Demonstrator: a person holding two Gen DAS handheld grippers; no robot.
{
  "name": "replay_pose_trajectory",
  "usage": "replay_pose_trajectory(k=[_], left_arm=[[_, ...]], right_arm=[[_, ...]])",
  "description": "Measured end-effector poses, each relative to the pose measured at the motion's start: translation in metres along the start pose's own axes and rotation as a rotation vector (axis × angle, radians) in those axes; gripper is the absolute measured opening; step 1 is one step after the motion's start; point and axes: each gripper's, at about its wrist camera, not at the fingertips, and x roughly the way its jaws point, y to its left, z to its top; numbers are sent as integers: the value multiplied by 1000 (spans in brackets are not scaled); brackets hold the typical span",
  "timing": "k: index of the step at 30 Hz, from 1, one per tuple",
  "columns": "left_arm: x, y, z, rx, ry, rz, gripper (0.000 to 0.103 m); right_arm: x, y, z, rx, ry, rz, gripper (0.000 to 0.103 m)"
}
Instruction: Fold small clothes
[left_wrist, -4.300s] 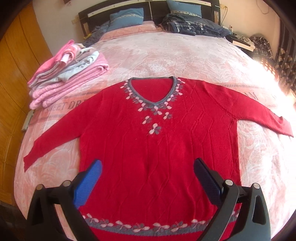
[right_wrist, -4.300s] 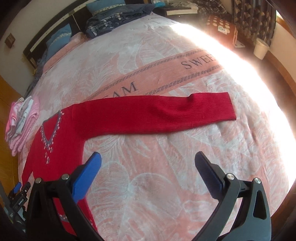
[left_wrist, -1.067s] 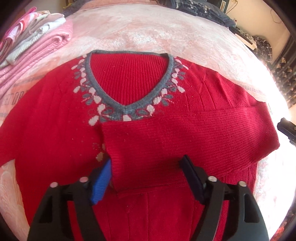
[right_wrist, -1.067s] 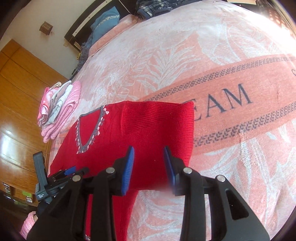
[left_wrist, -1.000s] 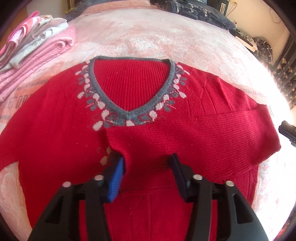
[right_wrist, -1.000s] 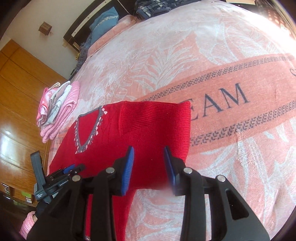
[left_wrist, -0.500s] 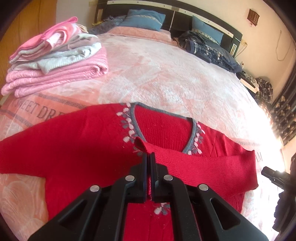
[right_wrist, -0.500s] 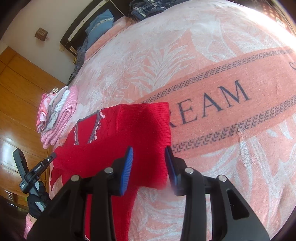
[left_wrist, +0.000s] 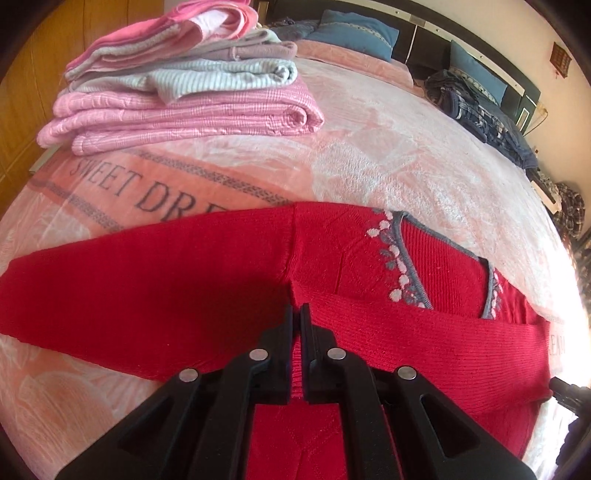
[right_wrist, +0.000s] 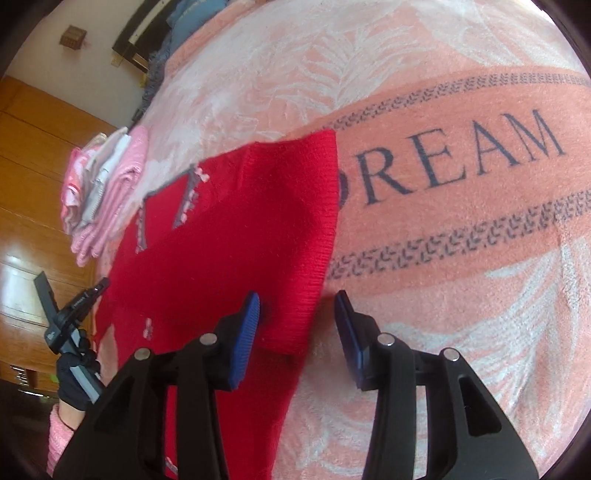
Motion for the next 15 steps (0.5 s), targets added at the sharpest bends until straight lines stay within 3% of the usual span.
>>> replay_pose_trajectory(k=[3, 8, 10, 12, 15], left_arm=[[14, 6, -7, 20, 34, 48, 10], [7, 26, -2, -43, 43, 32, 15], [-4, 24, 3, -39, 30, 5, 42], [-15, 16, 3, -18, 8, -17, 52], [-13, -1, -1, 29, 36, -48, 56]], right_arm=[[2, 6, -1, -42, 10, -69, 29], [-6, 10, -4, -66, -7, -69, 33], [-15, 19, -4, -84, -42, -35, 35], [-23, 31, 0, -97, -88, -15, 42], [-21, 48, 2, -114, -93, 11, 43]])
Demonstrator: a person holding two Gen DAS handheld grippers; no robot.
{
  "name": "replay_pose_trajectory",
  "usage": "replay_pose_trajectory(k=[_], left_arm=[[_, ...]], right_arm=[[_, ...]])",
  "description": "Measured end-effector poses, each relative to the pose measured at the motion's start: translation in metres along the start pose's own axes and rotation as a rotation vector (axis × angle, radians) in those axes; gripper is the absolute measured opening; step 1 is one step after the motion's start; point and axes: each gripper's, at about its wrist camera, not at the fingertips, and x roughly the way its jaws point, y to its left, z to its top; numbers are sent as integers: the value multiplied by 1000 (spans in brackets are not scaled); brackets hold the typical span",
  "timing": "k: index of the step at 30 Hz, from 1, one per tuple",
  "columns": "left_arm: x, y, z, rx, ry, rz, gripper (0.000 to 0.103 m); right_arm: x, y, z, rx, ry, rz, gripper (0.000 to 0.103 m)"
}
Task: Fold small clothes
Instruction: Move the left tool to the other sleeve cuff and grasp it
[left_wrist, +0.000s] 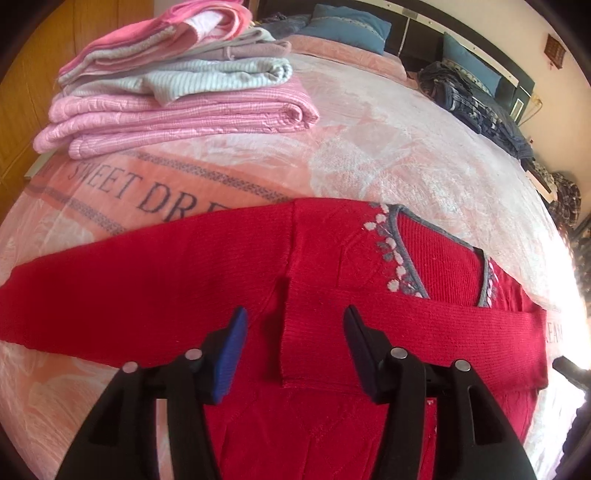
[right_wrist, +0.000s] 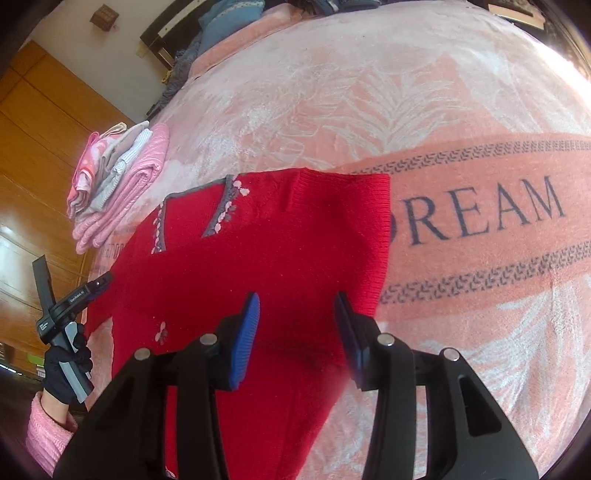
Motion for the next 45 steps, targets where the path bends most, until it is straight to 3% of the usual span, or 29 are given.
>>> replay_pose_trajectory(k=[7, 12, 16, 21, 28, 33, 38, 41, 45], left_arm=[[40, -10, -17, 3, 122, -6, 58], [41, -9, -19, 37, 107, -17, 61], [26, 16, -11, 4, 96, 4, 61], [0, 103, 0, -117, 88, 80, 63], [-44, 264, -1, -298, 54, 306, 64], [-70, 363, -12, -456, 44, 397, 64], [-82, 431, -31, -571, 59, 424, 64], [-87, 460, -44, -635, 45, 370, 64], [-78, 476, -53, -614, 63, 265, 64]], right_arm=[[37, 18, -10, -46, 96, -62, 43], [40, 20, -15, -51, 88, -59, 46], [28, 26, -13, -25, 49, 13, 46], [20, 40, -10, -59, 24, 7, 50], [29, 52, -17, -79, 57, 6, 50], [34, 66, -20, -91, 72, 31, 50], [42, 89, -21, -127, 83, 54, 51], [51, 103, -22, -146, 98, 70, 51], [66, 120, -26, -170, 125, 89, 51]])
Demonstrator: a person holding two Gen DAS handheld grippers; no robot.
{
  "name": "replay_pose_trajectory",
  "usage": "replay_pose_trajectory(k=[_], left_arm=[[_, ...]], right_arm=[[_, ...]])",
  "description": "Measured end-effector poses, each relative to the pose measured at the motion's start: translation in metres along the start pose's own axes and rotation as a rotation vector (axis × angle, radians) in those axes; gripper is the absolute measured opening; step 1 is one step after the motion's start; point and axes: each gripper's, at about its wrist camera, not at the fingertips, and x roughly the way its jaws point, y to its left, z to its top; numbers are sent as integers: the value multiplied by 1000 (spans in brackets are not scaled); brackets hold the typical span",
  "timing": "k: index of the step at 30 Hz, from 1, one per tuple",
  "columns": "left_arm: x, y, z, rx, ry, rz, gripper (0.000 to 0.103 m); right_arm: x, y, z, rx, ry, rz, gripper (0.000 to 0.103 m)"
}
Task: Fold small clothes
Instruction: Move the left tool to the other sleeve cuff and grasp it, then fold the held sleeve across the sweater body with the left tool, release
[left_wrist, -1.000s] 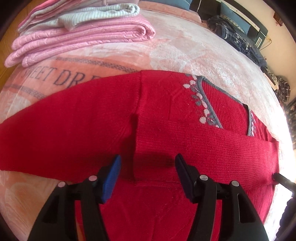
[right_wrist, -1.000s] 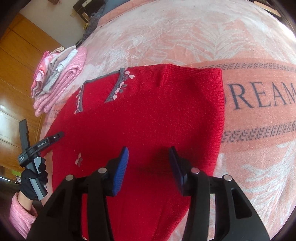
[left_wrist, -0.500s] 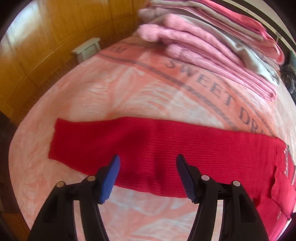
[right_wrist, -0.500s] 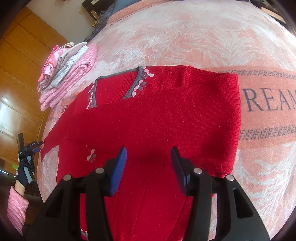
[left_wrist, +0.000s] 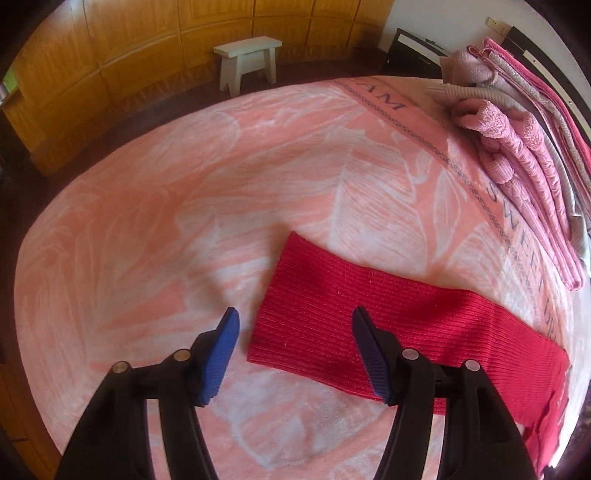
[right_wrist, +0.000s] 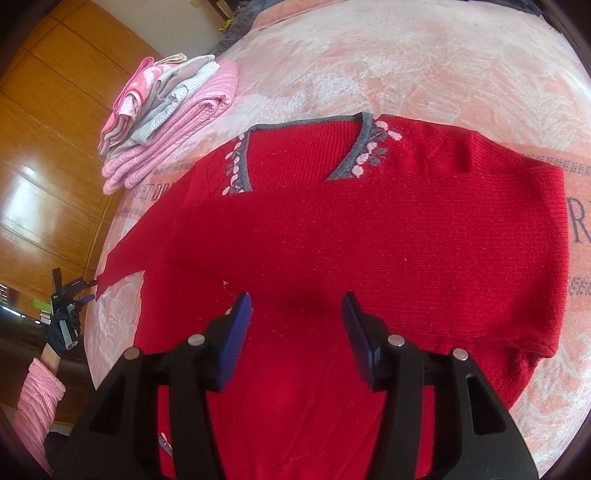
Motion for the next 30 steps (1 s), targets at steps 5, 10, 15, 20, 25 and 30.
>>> replay_pose_trajectory(k=[5, 10, 15, 20, 25, 30], left_arm=[[4, 7, 5, 28, -18, -33, 67], [16, 2, 2, 76, 1, -14, 67], [19, -8, 0, 146, -8, 25, 66], [14, -22, -2, 191, -36, 12, 16], [6, -38, -3, 198, -71, -16, 9], [-13, -55, -2, 179, -126, -112, 9]], right_arm=[[24, 18, 1, -18, 32, 9, 52], [40, 37, 4, -49, 46, 14, 52], [49, 45, 4, -60, 53, 10, 54], [50, 41, 4, -52, 55, 16, 52], [46, 37, 1, -44, 55, 26, 52], [37, 34, -3, -38, 45, 35, 53]])
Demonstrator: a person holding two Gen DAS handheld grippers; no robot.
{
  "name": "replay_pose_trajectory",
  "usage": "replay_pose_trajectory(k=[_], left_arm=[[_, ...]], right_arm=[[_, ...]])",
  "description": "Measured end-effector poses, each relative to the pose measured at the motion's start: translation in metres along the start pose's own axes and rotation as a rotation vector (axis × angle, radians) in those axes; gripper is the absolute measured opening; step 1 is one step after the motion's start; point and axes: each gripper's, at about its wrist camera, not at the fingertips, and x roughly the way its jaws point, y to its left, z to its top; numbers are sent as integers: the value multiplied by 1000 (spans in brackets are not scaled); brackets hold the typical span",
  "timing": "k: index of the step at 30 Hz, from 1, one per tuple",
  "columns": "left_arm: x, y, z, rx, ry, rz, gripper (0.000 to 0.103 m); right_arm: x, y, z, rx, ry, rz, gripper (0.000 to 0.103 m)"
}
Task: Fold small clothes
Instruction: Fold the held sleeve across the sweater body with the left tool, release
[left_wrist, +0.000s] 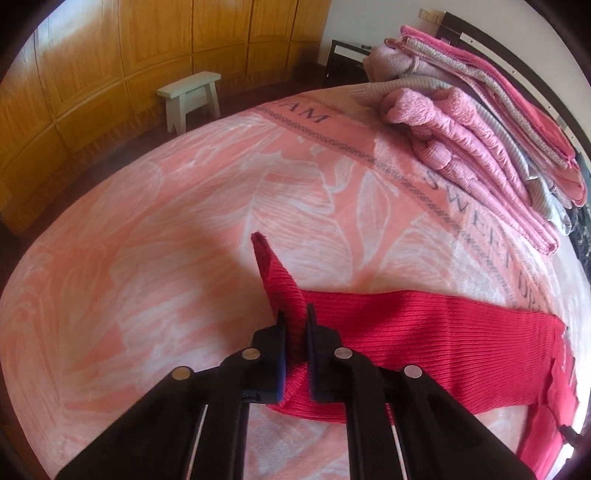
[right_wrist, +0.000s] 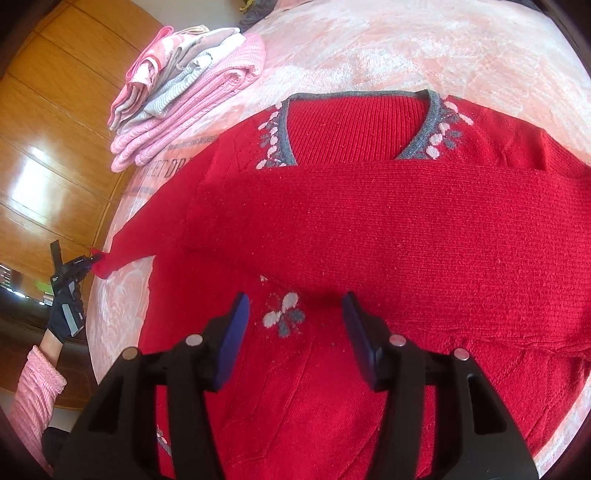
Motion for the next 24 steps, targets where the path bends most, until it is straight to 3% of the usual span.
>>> replay_pose_trajectory(k=[4, 9, 12, 24], left_arm=[[-11, -33, 1, 30, -30, -126, 9], [-13, -112, -15, 184, -6, -225, 9], [-10, -164, -30, 265, 26, -283, 9], [-9, -346, -113, 430, 134, -513, 8]], right_arm=[[-10, -5, -3, 6, -13, -4, 53], [-22, -18, -6, 40, -32, -6, 54], [-27, -25, -7, 51, -40, -9, 54], [-54, -50, -19, 64, -65, -23, 54]])
